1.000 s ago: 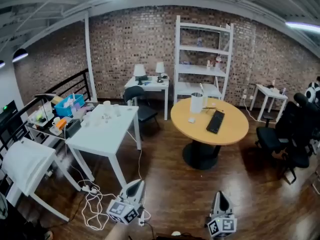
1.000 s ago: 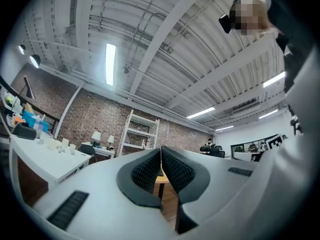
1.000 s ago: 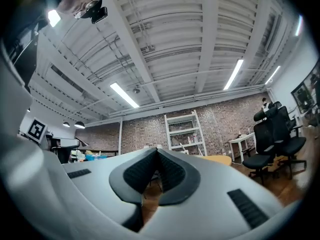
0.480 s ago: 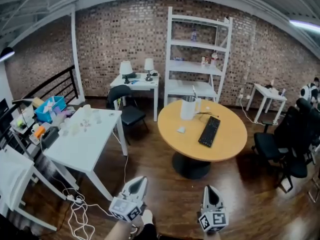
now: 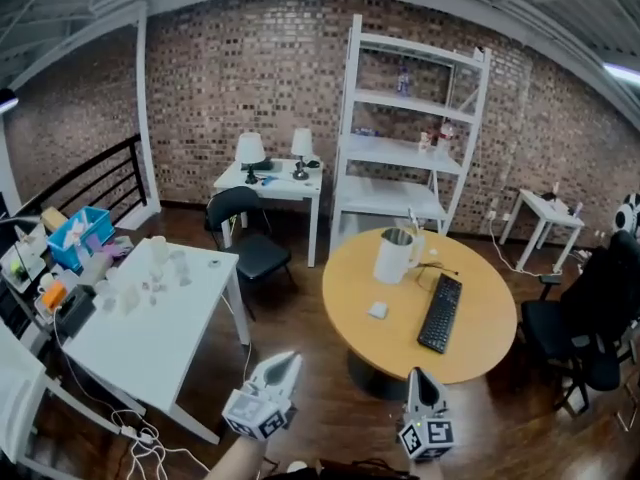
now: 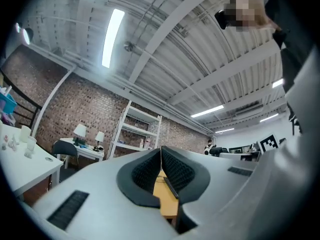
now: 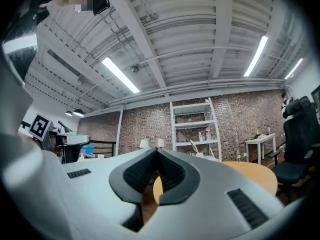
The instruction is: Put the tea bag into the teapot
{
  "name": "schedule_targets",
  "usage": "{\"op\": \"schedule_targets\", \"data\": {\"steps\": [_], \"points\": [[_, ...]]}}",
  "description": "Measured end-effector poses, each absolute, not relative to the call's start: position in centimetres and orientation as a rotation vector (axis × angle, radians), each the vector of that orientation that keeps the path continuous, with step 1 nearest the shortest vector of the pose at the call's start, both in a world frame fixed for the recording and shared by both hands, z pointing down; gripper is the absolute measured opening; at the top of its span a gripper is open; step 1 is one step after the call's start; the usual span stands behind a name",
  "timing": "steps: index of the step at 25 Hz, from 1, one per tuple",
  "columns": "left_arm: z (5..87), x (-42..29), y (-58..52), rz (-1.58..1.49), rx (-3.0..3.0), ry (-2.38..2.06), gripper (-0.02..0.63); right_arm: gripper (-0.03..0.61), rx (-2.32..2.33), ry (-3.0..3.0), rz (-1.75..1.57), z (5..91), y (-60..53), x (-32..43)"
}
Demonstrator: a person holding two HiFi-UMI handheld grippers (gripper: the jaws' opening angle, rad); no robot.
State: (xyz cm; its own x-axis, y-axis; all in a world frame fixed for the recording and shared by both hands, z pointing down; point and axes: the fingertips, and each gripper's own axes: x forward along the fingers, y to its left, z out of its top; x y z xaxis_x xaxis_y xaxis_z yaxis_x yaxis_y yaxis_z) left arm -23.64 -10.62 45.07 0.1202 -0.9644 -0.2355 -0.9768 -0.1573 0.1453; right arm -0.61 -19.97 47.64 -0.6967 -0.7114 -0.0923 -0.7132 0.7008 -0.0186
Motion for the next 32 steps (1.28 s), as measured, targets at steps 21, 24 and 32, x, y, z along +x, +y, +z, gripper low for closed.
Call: {"op": "schedule_targets", "data": {"steps": [21,24,32], "points": [[48.3,-30.0,-40.3,0.275,-2.441,2.038,0.000,0.006,-1.324,2.685,-0.147,51.0,-50.7,-3.3],[48.4,-30.0,-44.6,0.261,-2.436,2.038,0.000,0.006,-1.316,2.678,-0.149,50.1,-54.8,-2.8],[50.5,-28.0,-52.4,0.200,-2.551,1.969,0.000,0.006,-1.436,2.681,-0.237,50.8,-60.5,-1.6]]}}
